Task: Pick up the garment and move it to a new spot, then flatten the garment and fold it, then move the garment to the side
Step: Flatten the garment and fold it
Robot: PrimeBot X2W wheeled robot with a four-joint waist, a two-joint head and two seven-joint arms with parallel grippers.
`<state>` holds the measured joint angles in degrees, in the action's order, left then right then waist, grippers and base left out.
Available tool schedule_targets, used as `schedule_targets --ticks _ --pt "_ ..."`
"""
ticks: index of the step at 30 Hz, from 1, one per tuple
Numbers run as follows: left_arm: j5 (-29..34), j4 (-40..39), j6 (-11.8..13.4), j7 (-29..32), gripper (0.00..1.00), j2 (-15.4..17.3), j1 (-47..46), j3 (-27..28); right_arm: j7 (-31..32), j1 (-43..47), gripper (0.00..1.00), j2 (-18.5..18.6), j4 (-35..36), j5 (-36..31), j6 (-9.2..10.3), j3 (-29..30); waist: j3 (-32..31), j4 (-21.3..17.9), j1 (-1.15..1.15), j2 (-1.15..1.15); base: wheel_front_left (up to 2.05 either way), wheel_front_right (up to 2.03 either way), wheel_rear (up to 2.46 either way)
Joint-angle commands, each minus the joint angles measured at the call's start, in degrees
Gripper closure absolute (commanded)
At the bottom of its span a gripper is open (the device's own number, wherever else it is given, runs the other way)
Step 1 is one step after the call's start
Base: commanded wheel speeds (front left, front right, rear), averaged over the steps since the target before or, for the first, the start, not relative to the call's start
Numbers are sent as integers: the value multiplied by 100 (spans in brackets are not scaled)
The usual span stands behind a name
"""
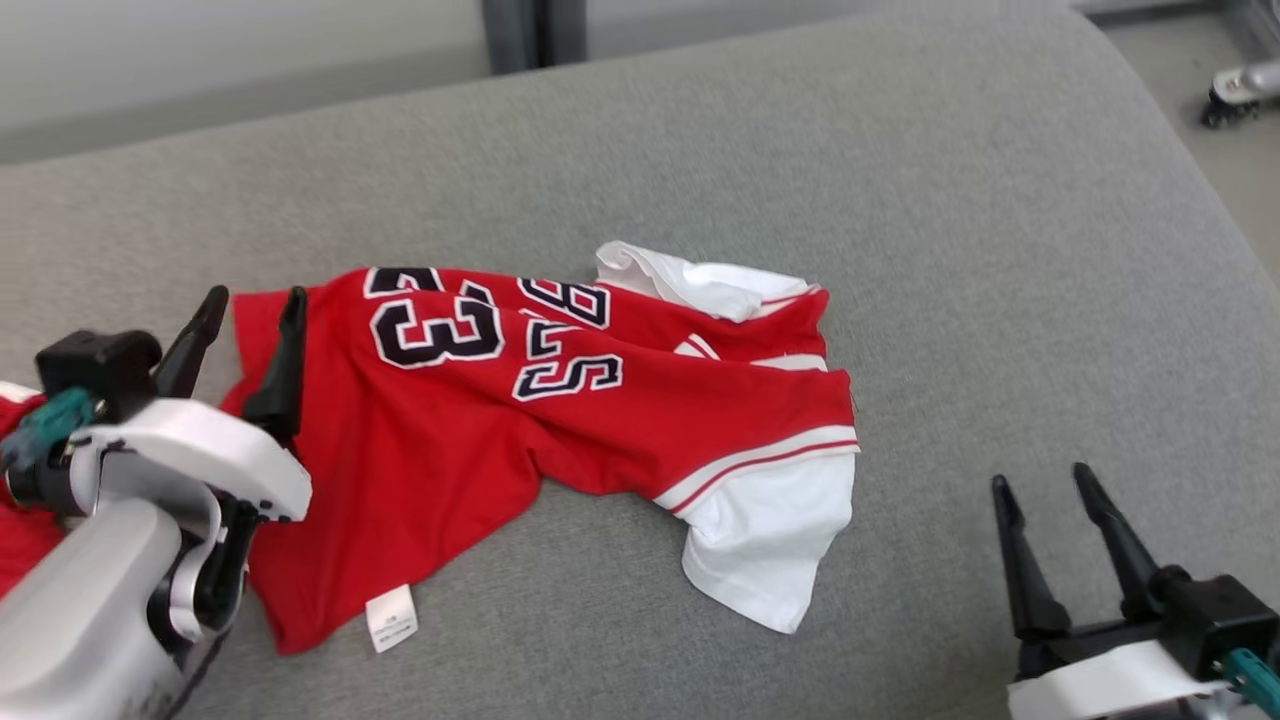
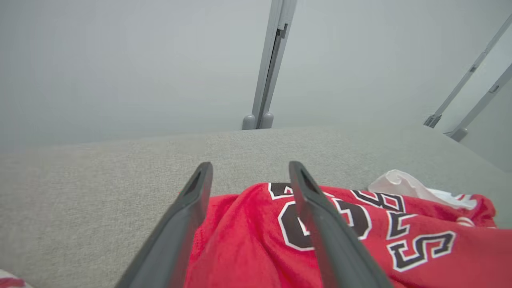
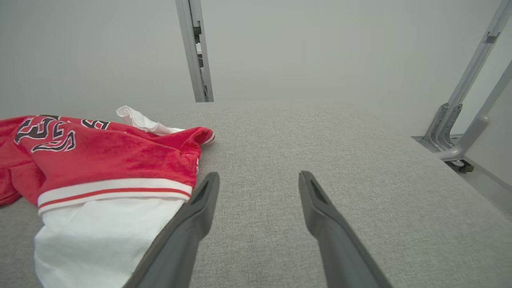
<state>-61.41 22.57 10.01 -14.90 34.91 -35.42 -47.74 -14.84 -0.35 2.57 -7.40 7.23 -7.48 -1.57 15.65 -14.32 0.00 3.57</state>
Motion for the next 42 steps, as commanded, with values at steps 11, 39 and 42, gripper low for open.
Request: schedule_targets --ticks 11,39,42 --pt "2715 -2037 156 -24 0 -1615 3830 3477 -31 404 0 39 540 -533 -2 698 -1067 793 0 0 0 0 0" --pt "4948 -1417 -1759 -24 0 -3144 4471 5440 -29 769 0 38 -4 -328 -1 463 -1463 1417 0 0 0 0 0" --pt "4940 -1428 -1759 -24 0 -3147 4485 5409 -29 720 0 38 5 -339 -1 417 -1473 1479 0 0 0 0 0"
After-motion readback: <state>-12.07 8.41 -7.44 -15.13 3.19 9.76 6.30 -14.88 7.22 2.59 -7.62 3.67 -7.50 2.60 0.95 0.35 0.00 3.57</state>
